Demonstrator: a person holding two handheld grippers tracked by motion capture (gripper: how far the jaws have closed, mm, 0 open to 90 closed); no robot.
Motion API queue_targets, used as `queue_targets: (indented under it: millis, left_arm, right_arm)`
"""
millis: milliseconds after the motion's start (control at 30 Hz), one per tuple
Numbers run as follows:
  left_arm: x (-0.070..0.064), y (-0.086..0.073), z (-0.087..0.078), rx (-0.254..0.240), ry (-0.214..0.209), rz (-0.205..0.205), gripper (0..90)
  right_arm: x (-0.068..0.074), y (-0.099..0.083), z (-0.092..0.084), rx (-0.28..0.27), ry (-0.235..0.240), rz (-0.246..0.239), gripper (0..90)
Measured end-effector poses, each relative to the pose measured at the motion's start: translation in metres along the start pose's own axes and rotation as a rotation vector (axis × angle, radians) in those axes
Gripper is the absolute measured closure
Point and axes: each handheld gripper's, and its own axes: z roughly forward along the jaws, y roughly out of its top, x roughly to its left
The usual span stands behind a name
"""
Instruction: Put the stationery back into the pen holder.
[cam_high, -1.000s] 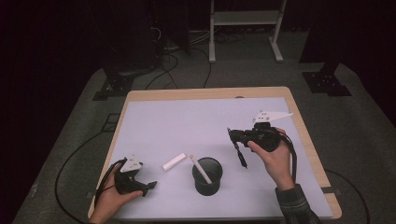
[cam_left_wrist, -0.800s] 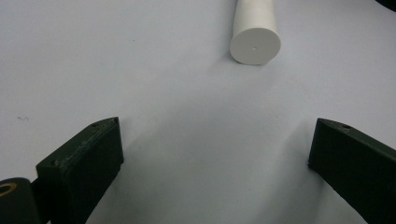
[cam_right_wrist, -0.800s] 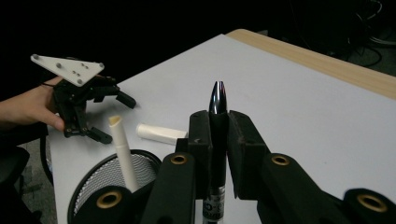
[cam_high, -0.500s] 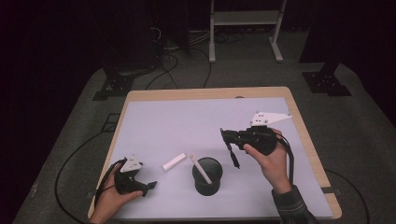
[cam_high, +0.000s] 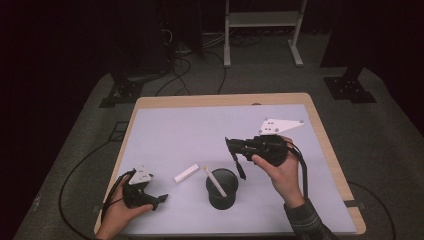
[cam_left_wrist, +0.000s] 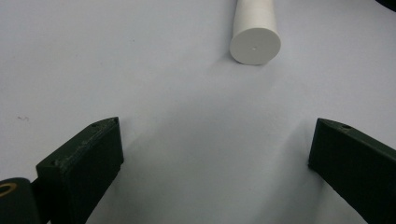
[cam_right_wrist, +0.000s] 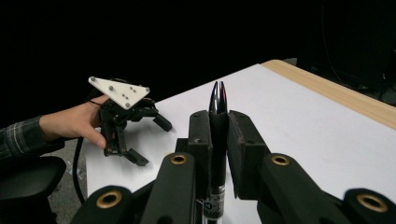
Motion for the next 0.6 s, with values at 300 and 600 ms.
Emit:
queue_targets:
  millis: [300, 600]
  left_arm:
    - [0.0, 0.0, 0.0, 0.003, 0.0, 0.003, 2.1]
    - [0.0, 0.0, 0.0, 0.0, 0.0, 0.0, 2.1]
  right_arm:
    - [0.006, 0.005, 0.012, -0.017, 0.033, -0.014, 79.3]
    - [0.009, 0.002, 0.032, 0.003, 0.058, -0.026, 79.3]
